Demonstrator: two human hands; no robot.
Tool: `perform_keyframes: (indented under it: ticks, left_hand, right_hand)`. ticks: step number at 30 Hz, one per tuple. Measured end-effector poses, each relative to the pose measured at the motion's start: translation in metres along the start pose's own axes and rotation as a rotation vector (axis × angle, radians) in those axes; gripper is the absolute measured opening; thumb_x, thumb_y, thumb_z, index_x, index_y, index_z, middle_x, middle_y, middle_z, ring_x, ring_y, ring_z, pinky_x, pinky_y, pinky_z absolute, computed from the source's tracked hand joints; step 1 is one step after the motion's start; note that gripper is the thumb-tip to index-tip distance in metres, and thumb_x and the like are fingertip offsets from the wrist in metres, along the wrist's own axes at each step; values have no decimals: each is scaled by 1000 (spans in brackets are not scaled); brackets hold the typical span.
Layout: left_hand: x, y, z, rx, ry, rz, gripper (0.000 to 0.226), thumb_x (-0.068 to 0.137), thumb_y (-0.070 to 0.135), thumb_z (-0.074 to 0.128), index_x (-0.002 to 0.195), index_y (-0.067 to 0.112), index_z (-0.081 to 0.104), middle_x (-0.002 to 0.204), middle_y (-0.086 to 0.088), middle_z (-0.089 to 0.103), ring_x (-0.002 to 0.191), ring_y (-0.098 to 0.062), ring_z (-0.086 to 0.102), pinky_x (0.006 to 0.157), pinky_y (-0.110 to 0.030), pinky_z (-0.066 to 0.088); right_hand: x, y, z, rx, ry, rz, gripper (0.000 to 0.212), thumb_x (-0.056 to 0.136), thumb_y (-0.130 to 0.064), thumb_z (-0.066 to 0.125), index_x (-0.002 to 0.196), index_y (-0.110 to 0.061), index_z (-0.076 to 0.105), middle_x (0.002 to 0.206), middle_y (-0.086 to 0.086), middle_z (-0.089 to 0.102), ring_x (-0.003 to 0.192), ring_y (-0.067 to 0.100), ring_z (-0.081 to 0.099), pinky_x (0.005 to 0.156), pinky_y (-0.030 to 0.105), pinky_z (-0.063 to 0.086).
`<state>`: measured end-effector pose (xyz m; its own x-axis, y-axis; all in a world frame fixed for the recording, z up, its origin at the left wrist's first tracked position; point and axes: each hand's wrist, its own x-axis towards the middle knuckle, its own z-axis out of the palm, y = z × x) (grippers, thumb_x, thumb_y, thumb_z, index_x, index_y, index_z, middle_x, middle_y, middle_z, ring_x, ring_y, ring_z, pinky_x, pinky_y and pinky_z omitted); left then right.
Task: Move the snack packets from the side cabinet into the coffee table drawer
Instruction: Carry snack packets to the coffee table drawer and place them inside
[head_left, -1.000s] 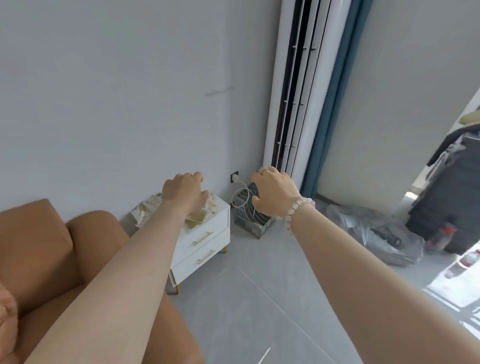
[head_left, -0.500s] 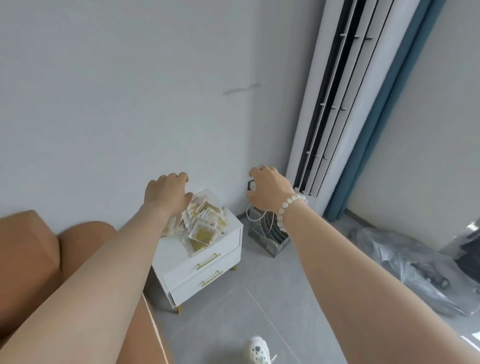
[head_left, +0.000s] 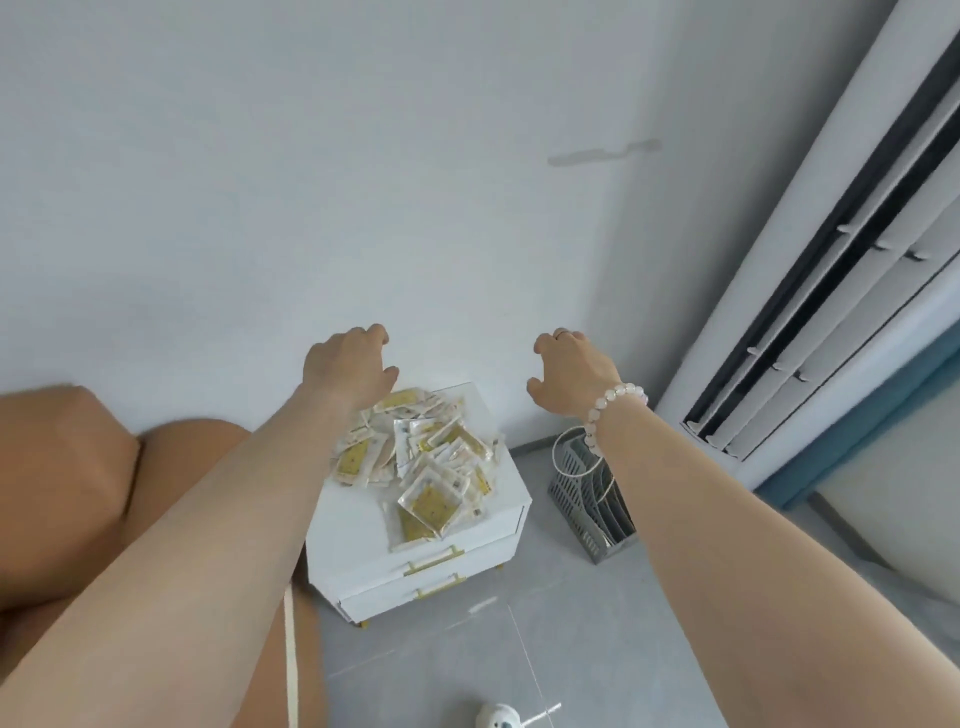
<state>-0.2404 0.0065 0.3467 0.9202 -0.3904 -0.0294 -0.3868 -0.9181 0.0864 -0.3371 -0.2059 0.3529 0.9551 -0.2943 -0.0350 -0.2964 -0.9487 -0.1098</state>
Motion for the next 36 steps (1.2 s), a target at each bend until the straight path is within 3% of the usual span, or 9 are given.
perform_keyframes:
  ticks: [11,18,22,25,28,31,33,36]
  left_hand:
    - [60,-90,78,-25,-122,-277,46,93,28,47,137,16,38,128,-5,52,116,-25,51,90,-35,41]
    - [120,-130,140,-60,-240,-280,50,91,32,51,136,17,36,124,-5,53,111,-24,54,85,-35,45]
    - [151,-150,189,-70,-348,-272,56,90,33,51,140,16,30,132,-2,47,117,-23,50,87,-34,46]
    - [174,-158,226,-37,-373,-247,60,89,36,52,139,14,29,131,-4,45,111,-23,51,78,-32,45]
    - [185,-160,267,-32,-479,-250,88,82,42,60,149,15,10,148,-10,27,128,-25,39,94,-35,41]
    - [194,-158,309,13,-651,-244,126,69,54,72,149,17,-19,158,-13,-9,147,-30,-1,116,-47,12]
    - [203,-157,334,29,-687,-244,137,64,60,74,146,16,-27,155,-14,-24,145,-32,-15,116,-52,0]
    - [214,-155,367,-56,-704,-295,145,59,59,79,143,19,-32,150,-13,-35,142,-37,-23,113,-59,-1]
  right_hand:
    - [111,-67,111,6,-291,-138,37,90,-22,47,125,-11,46,124,5,47,119,20,42,75,27,36]
    - [161,-80,179,-68,-548,19,44,91,-30,47,130,-11,41,131,6,43,124,21,40,86,32,43]
    - [174,-91,231,54,-642,197,51,87,-31,52,133,-12,38,133,5,43,127,22,39,94,33,43]
    - [179,-96,270,109,-671,276,58,85,-39,57,133,-13,36,135,4,41,127,21,39,95,32,43]
    - [176,-90,304,78,-702,308,73,83,-50,59,139,-14,28,138,3,36,129,20,37,98,32,42]
    - [171,-83,334,-2,-759,350,107,73,-58,67,148,-11,8,149,5,22,135,20,30,103,32,38]
    - [168,-81,353,-45,-755,345,121,67,-64,70,149,-11,-2,154,5,13,140,21,22,107,33,35]
    - [163,-83,377,-73,-728,307,126,64,-68,68,150,-15,-8,156,5,5,144,23,12,112,35,29]
